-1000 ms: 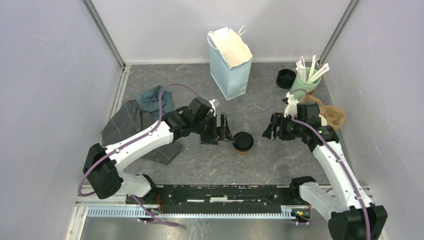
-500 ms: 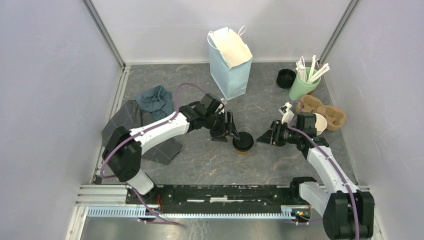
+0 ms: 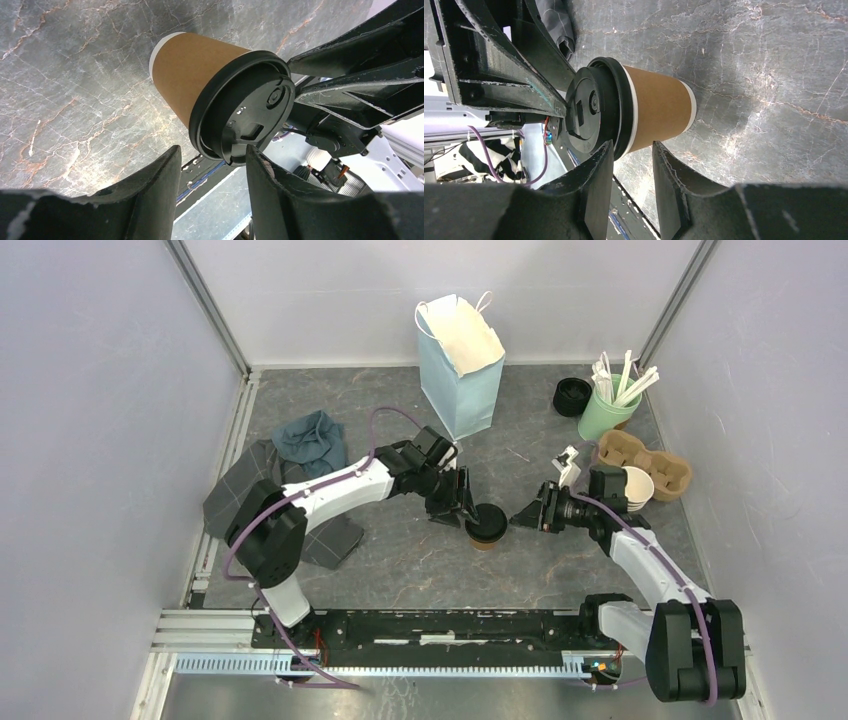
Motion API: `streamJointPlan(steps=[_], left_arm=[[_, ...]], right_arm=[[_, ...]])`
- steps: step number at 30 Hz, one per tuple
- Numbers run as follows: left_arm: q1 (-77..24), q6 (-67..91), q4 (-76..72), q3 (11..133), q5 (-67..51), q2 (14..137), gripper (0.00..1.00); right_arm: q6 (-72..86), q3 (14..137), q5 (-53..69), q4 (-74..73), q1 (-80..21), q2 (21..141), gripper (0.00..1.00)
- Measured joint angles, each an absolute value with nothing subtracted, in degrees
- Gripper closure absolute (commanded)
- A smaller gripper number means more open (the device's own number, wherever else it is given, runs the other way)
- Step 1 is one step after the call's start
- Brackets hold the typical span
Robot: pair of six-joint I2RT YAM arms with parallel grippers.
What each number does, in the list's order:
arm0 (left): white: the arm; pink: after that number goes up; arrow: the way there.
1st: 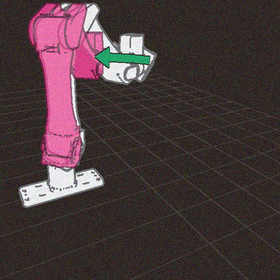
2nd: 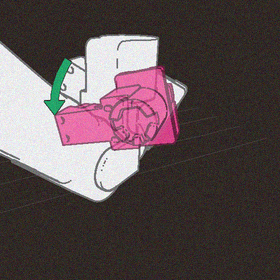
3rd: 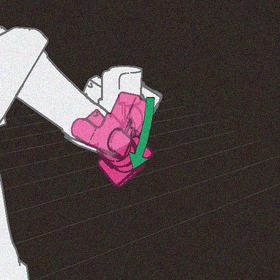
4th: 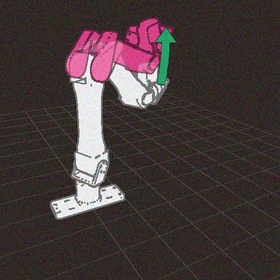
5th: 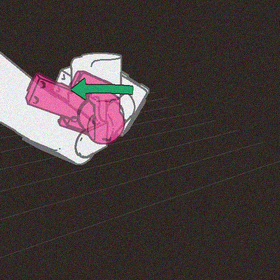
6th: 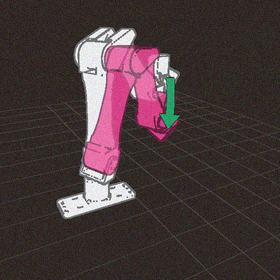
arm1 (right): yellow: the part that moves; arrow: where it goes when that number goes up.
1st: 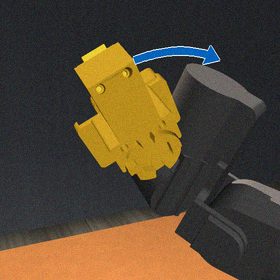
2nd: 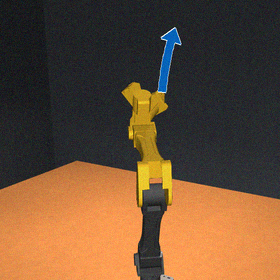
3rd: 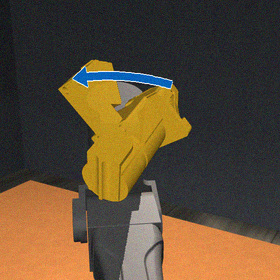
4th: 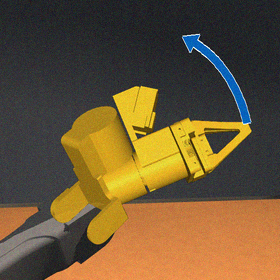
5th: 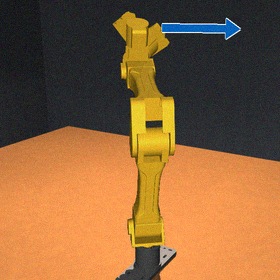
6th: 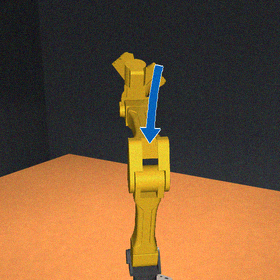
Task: Pack the takeout coffee
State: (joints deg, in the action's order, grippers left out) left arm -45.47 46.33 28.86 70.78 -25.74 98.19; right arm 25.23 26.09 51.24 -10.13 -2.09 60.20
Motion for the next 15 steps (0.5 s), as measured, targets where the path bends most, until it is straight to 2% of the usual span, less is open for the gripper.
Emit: streamJointPlan(steps=[9, 15], left_arm=[[-45.5, 46.0, 28.8, 70.8, -26.4, 99.8, 0.47], [-45.4, 46.0, 27.3, 70.0, -27.1, 99.8, 0.49]], right_arm=[[24.2, 22.4, 51.2, -8.6, -2.1, 63.2, 0.7], [22.0, 21.3, 49.5, -10.0, -2.1, 65.0, 0.67]])
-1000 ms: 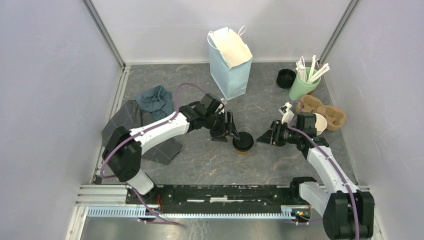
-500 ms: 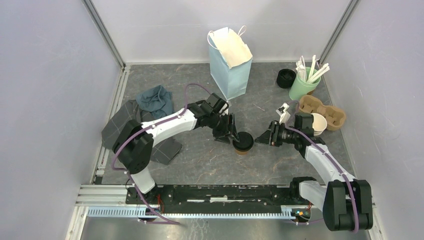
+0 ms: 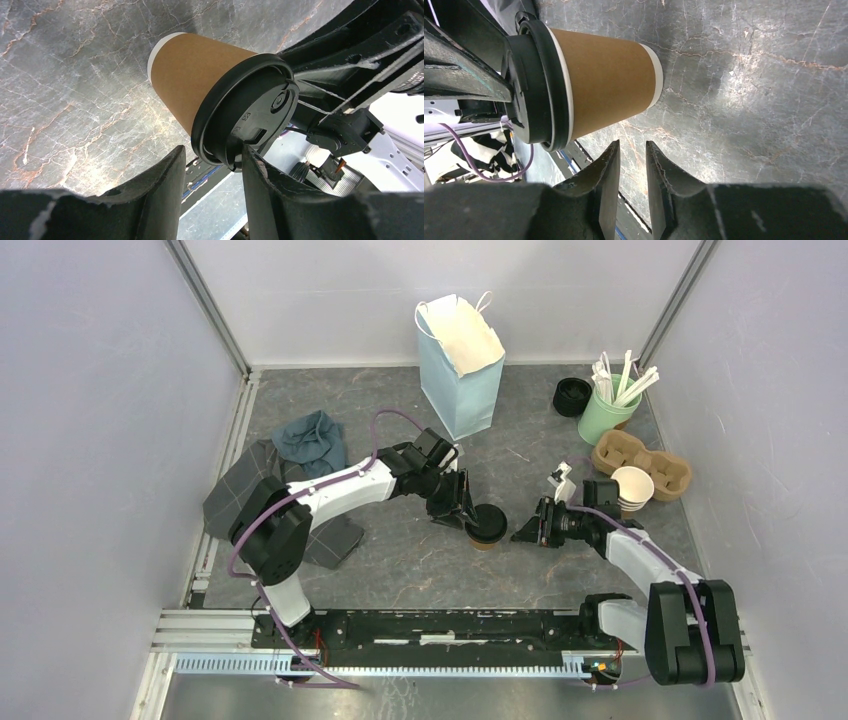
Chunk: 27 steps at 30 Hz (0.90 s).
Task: Pack the takeout coffee
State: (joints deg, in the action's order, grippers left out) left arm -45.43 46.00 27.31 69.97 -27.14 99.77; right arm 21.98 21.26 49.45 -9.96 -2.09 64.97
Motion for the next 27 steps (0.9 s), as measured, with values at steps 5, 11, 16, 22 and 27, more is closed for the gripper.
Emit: streamJointPlan(steps=[5, 11, 16, 22, 27], left_arm=[[-45.4, 46.0, 27.3, 70.0, -27.1, 99.8, 0.49], [-45.5, 45.9, 27.3, 70.0, -27.1, 99.8, 0.49], [-45.5, 45.6, 27.5, 70.1, -27.1, 99.8, 0.49], [-45.5, 44.9, 27.7, 70.3, -27.1, 99.8, 0.49], [-45.5, 44.5, 27.8, 70.6, -27.2, 100.2, 0.5]], right_arm=[[20.6, 26.0, 49.0, -15.8, -2.1, 62.0, 0.54], [21.1, 31.4, 49.9, -15.9, -2.1, 58.6, 0.52], [23.8, 30.3, 51.8, -13.6, -2.1, 60.1, 0.54], [25.6, 29.1, 52.1, -10.6, -3.0, 61.4, 0.6], [26.2, 26.9, 51.8, -9.4, -3.4, 61.5, 0.64]])
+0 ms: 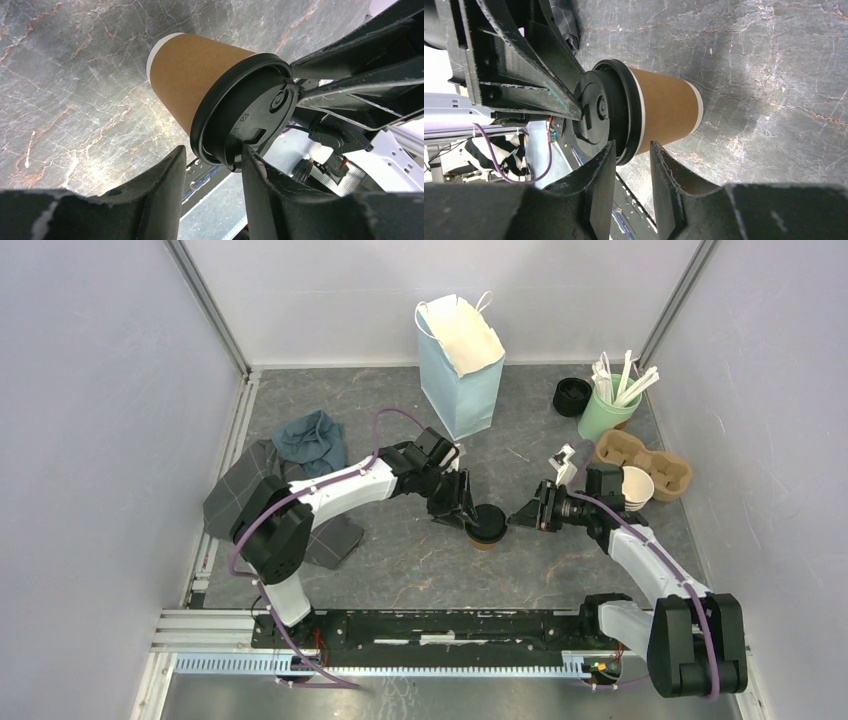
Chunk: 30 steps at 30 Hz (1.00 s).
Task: Pack the takeout coffee
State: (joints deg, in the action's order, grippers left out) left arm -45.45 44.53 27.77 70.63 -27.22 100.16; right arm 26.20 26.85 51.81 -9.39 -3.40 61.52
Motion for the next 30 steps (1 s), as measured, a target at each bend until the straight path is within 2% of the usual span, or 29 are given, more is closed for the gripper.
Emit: streamJointPlan(steps=[10, 13, 16, 21, 24, 26, 30], left_arm=[[-45.4, 43.9, 27.9, 71.4, -28.6, 101.3, 0.5], [-45.4, 43.9, 27.9, 71.5, -29.1, 101.6, 0.5], [-45.4, 43.8, 27.9, 71.5, -29.1, 101.6, 0.51], [-44.2, 43.9, 25.6, 69.2, -30.8, 101.3, 0.52], [-42.9, 43.9, 23.2, 66.7, -33.4, 100.4, 0.51], [-42.5, 43.9, 22.5, 66.3, -34.0, 100.3, 0.49], [-42.5, 43.8, 22.6, 66.3, -33.3, 99.9, 0.33]], right_arm=[[27.3, 24.8, 51.7, -4.8, -4.5, 64.0, 0.64], [27.2, 24.8, 50.8, -4.6, -5.1, 64.2, 0.77], [27.2, 24.8, 50.3, -4.1, -5.5, 64.3, 0.82], [28.7, 22.1, 53.0, 3.4, -5.1, 68.6, 0.83], [29.4, 21.7, 56.2, 7.4, -5.0, 71.6, 0.79], [29.3, 22.4, 56.4, 7.1, -5.1, 70.7, 0.75], [28.1, 24.1, 53.9, 2.7, -5.8, 68.6, 0.71]])
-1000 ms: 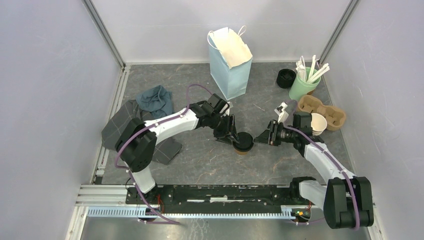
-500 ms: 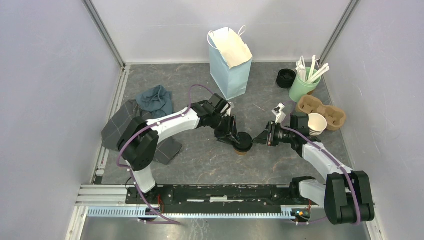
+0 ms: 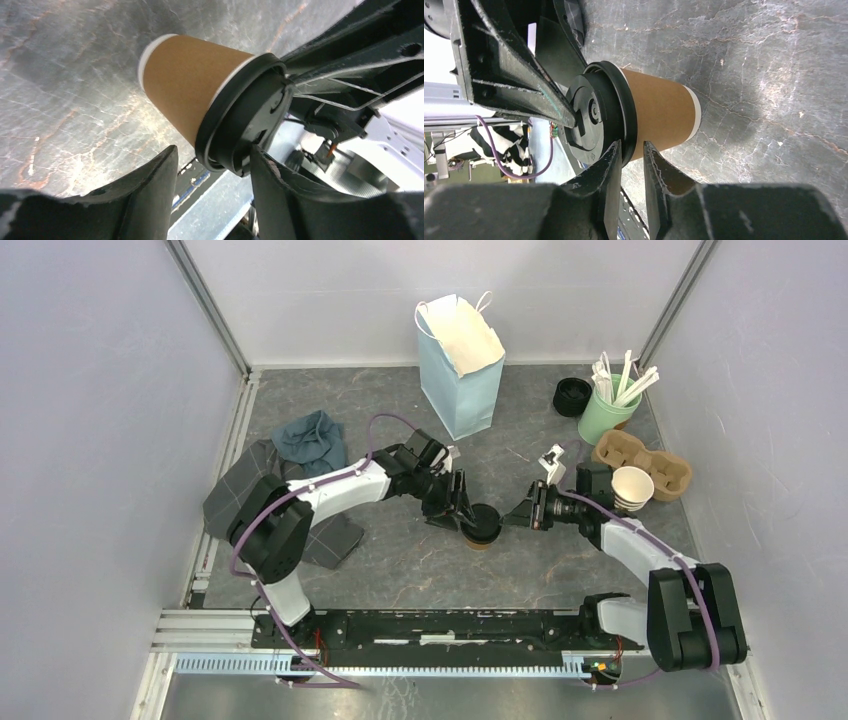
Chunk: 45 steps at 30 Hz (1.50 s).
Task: Pack the takeout coffee
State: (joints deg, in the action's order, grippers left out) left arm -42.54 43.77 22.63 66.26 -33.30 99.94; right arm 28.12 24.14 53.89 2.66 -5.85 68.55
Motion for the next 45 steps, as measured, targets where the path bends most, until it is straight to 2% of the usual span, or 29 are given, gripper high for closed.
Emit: streamJointPlan(steps=[4, 9, 10, 15, 21, 41, 45], left_arm=[[-42.3, 43.4, 24.2, 66.3, -32.1, 99.0, 0.14], [-39.8, 43.4, 24.3, 65.2, -31.6, 93.9, 0.09], [-39.1, 43.4, 24.0, 64.5, -31.6, 92.4, 0.1], [-35.8, 44.4, 22.4, 61.5, -31.3, 86.8, 0.33], [-36.0, 44.9, 21.7, 60.0, -31.7, 90.1, 0.42], [-38.7, 44.9, 20.4, 59.9, -32.2, 94.8, 0.42], [-38.8, 44.9, 20.4, 59.9, -32.4, 95.7, 0.46]], right_arm=[[25.6, 27.6, 53.1, -2.8, -6.0, 69.7, 0.65], [23.0, 30.9, 52.7, -6.7, -6.0, 70.7, 0.64], [22.8, 31.1, 52.7, -6.9, -6.0, 70.7, 0.64], [22.2, 31.2, 52.7, -8.4, -6.0, 70.7, 0.63], [22.2, 31.2, 52.7, -8.8, -6.3, 70.7, 0.63], [22.9, 29.5, 52.9, -6.6, -6.8, 71.2, 0.63], [23.3, 29.1, 52.9, -5.7, -7.3, 71.3, 0.64]])
